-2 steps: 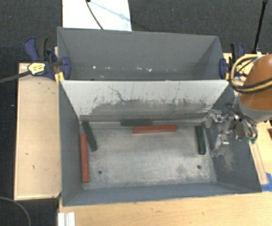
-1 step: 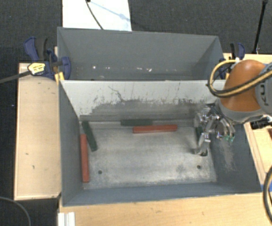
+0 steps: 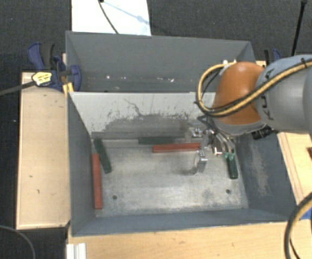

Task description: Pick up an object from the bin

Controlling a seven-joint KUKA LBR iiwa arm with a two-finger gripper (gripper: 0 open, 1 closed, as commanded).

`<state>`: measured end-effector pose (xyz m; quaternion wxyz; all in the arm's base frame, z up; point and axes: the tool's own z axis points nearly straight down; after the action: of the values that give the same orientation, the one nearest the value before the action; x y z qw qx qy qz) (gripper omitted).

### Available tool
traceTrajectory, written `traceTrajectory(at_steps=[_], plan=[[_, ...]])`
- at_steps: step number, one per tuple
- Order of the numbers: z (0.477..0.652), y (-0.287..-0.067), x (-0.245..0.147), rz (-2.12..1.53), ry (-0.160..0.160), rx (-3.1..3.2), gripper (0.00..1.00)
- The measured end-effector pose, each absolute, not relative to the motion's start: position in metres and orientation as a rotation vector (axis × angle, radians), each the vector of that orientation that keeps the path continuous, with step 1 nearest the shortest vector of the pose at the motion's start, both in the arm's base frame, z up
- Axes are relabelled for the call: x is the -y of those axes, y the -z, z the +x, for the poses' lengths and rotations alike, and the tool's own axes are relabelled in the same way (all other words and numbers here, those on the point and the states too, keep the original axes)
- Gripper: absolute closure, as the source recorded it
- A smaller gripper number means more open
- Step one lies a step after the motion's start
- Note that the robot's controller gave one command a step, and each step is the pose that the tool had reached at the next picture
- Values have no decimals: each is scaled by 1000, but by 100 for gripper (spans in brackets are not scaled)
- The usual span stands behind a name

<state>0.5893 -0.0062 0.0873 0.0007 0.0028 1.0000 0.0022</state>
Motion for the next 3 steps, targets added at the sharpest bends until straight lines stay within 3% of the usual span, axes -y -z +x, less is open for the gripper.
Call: traceTrajectory(at_steps=[1, 2, 3], plan=[[589, -71, 23, 157, -3, -3141, 0], [591, -73, 23, 149, -1, -3137, 100], [586, -129, 12, -591, 1, -3077, 100]])
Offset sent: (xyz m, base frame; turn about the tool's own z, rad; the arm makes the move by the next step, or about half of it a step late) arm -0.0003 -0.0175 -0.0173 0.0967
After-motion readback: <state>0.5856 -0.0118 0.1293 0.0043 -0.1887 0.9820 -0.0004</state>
